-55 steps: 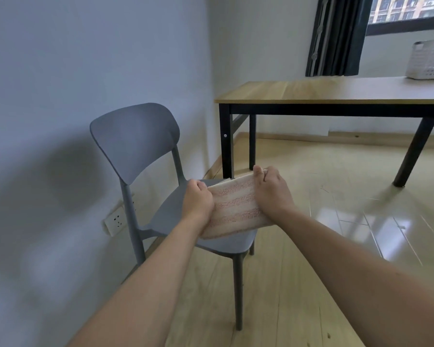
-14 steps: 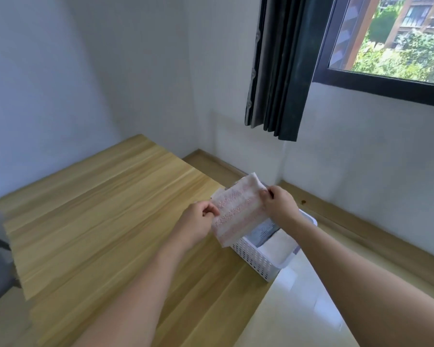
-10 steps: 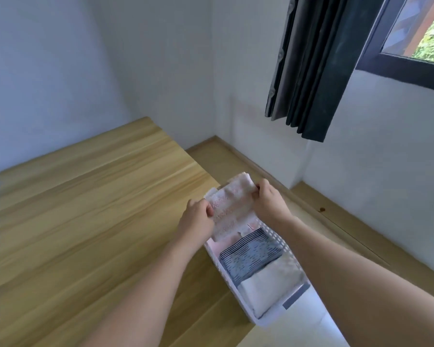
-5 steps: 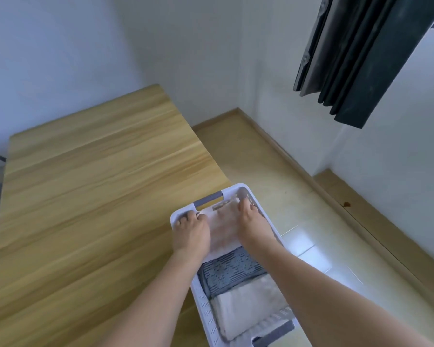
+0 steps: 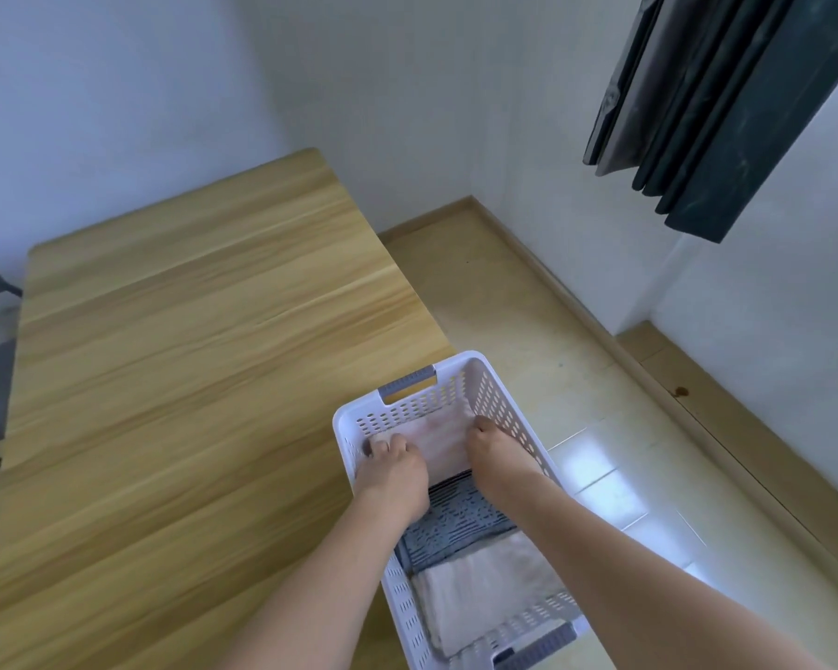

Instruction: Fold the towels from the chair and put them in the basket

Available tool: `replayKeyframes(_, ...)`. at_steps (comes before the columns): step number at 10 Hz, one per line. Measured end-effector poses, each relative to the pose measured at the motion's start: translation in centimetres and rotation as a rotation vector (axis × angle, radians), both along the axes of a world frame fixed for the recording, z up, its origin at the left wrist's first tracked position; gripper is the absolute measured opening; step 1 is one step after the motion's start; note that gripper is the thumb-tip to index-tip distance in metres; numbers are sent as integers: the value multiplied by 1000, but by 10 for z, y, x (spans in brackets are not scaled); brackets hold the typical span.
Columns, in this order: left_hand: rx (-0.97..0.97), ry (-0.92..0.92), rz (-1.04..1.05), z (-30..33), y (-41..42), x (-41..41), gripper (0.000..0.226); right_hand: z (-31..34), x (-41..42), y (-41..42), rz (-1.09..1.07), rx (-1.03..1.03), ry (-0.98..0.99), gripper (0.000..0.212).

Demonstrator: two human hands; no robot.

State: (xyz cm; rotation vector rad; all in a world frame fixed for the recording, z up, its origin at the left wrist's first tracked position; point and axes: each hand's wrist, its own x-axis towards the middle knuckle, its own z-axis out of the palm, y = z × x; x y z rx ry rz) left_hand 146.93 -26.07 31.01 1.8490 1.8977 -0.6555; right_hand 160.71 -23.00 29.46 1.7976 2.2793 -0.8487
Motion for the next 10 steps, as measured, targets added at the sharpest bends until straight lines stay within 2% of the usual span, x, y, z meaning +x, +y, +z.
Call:
replayKeyframes(2, -118, -39, 50, -17, 16, -3, 62, -17, -11, 12, 33, -90, -119, 29)
replayKeyframes(4, -165, -35, 100, -35, 22, -4, 67, -30, -20, 17, -71, -215, -254, 58)
replayKeyframes(5, -196, 0, 80, -30, 25, -3, 66, -22, -17, 13, 0, -119, -189, 46)
replayKeyframes(6, -99, -31, 32, -7, 22, -5, 43, 0, -6, 3, 4, -76, -94, 58)
replayKeyframes(7, 84, -109, -22, 18, 7, -11, 26, 27, 6, -15, -21, -12, 31, 57)
replayKeyframes(9, 431, -264, -50, 44, -28, -19, 29, 67, 28, -43, -35, 176, 167, 44)
replayKeyframes(10, 482, -280, -37, 44, -39, -18, 34, 72, 32, -52, -58, 190, 191, 44)
